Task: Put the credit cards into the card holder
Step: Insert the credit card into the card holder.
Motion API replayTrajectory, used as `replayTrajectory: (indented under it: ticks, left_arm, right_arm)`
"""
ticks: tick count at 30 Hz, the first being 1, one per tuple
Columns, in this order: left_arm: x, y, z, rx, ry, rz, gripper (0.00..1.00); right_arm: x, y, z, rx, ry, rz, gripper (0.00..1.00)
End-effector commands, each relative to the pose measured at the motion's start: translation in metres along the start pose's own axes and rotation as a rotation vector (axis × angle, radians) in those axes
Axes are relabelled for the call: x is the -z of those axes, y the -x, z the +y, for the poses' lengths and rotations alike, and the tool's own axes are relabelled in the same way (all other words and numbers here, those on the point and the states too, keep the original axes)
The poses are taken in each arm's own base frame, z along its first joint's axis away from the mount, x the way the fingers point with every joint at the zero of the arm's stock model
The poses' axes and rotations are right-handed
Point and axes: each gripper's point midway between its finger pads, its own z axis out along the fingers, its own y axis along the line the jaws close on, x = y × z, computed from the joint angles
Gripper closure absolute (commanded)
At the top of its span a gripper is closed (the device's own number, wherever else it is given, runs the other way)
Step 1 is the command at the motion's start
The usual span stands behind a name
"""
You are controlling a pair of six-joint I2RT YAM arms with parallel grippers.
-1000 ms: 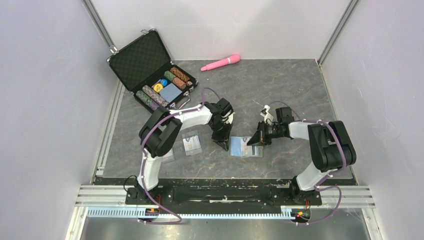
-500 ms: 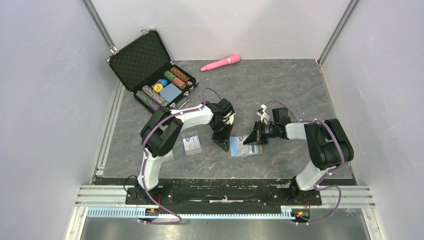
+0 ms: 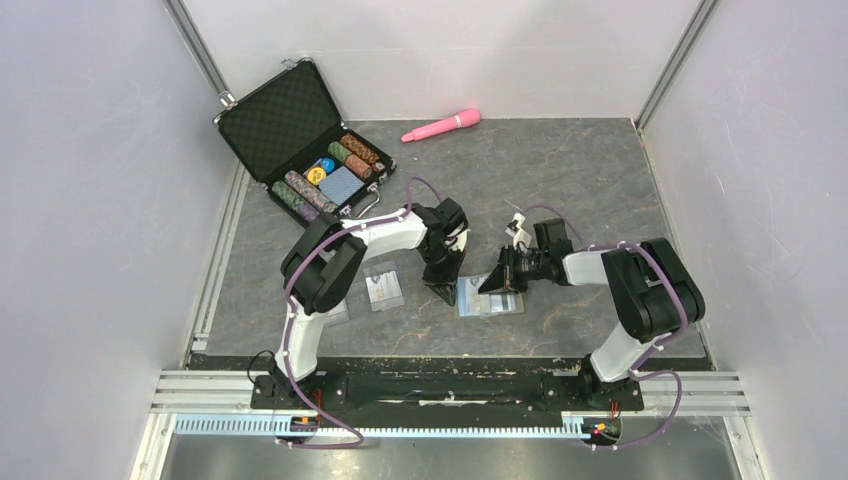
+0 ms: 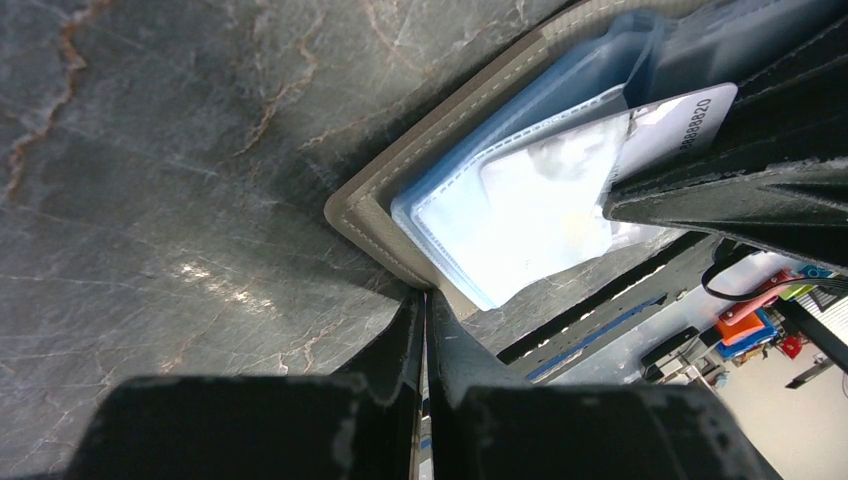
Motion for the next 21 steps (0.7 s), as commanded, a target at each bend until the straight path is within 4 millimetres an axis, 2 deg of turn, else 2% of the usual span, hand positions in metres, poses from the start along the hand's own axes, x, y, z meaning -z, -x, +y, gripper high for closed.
replayTrajectory:
  ticks: [1,7,17,21]
  left_arm:
    - [-0.006,0.012,-0.008,-0.099,-0.021,-0.030,0.94]
    - [-0.007,0.011,-0.007,-0.096,-0.016,-0.030,0.94]
    - [-0.006,0.015,-0.011,-0.098,-0.030,-0.034,0.96]
    - [-0.005,0.019,-0.015,-0.101,-0.040,-0.039,0.97]
  right_arm:
    - [-0.003,-0.002,-0.004,0.033,-0.068,0.010,0.86]
    - [0.012,0.001,-0.016,0.065,-0.222,0.040,0.72]
    - [0.021,0.003,-0.011,0.090,-0.254,0.044,0.44]
    - [0.022,0.006,-0.007,0.105,-0.264,0.043,0.43]
